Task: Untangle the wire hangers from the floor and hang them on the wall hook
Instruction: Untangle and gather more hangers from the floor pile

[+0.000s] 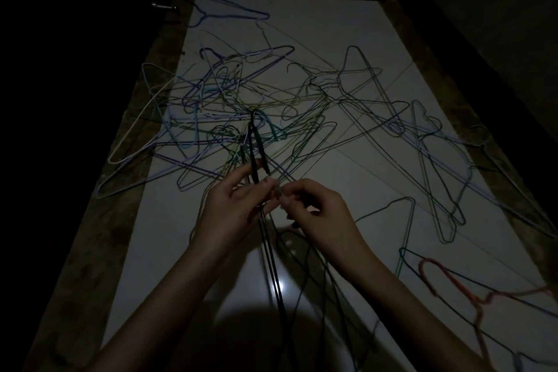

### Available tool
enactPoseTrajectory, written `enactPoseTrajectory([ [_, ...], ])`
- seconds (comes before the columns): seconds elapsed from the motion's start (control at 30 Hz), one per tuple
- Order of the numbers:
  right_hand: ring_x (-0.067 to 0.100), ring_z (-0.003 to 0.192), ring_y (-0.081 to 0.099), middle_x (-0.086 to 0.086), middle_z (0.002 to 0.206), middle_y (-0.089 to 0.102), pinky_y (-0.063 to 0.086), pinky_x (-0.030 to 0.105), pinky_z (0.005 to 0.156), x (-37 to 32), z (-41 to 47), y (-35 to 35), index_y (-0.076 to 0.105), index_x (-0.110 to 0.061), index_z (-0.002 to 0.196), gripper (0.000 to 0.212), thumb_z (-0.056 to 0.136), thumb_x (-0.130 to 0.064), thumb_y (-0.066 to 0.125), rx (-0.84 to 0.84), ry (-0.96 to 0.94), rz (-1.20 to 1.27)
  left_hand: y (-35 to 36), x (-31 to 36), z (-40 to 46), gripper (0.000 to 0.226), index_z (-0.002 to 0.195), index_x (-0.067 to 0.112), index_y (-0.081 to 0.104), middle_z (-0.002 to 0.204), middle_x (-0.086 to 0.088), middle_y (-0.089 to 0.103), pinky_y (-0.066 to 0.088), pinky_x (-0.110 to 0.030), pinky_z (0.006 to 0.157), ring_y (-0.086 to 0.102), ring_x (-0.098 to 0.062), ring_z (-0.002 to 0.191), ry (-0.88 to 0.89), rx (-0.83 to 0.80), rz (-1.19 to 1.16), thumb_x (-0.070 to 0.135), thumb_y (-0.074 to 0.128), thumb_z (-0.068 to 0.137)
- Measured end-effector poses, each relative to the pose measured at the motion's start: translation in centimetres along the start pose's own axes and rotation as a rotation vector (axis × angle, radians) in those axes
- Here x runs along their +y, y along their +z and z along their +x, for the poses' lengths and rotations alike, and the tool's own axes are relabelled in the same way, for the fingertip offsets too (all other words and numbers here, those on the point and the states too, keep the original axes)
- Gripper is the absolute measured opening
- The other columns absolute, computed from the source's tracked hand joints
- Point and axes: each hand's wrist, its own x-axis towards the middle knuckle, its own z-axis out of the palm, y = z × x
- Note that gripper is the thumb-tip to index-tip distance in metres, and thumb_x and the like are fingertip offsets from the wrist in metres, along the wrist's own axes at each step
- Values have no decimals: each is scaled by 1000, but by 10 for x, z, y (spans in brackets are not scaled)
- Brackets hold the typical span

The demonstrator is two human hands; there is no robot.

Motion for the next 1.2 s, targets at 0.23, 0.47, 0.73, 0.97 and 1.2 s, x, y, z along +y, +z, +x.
enactPoseTrajectory([
  [0.23, 2, 66, 59, -9, 76, 62, 50, 21, 59, 3, -2, -7, 63, -24, 86, 16, 90, -10, 55, -26, -34, 13, -2, 0, 0, 14, 90, 8, 64, 82, -10, 73, 56, -19, 70, 71, -14, 78, -19, 3, -37, -4, 57, 84],
  [0.47, 5, 59, 57, 2, 74, 61, 48, 17, 55, 31, -3, -30, 60, -8, 98, 13, 93, -7, 49, 141, 83, 150, -10, -3, 1, 16, 97, 5, 61, 80, -8, 74, 57, -24, 75, 71, -16, 76, -5, 28, 5, -4, 56, 85],
  [0.73, 15, 68, 60, 0, 76, 63, 47, 23, 61, 102, -24, -30, 59, -24, 85, 15, 88, -11, 54, 111, 340, -146, -6, -5, -7, 16, 94, 5, 63, 76, -10, 73, 57, -21, 69, 71, -18, 75, 2, -9, 33, -6, 55, 86],
  [0.97, 13, 83, 53, -3, 89, 53, 41, 23, 69, 135, -54, -18, 55, -18, 103, 21, 85, -26, 63, 70, 455, -433, -7, -4, -9, 15, 93, 6, 62, 77, -10, 72, 57, -22, 71, 70, -17, 73, 12, -1, 44, -6, 56, 85],
  [1.2, 16, 74, 47, -4, 69, 38, 24, 22, 47, 133, -48, -1, 31, -16, 63, 31, 84, -12, 52, 29, 468, -762, -5, -7, -11, 16, 96, 7, 63, 86, -12, 72, 57, -22, 73, 71, -18, 80, 21, -22, 84, -4, 57, 86],
])
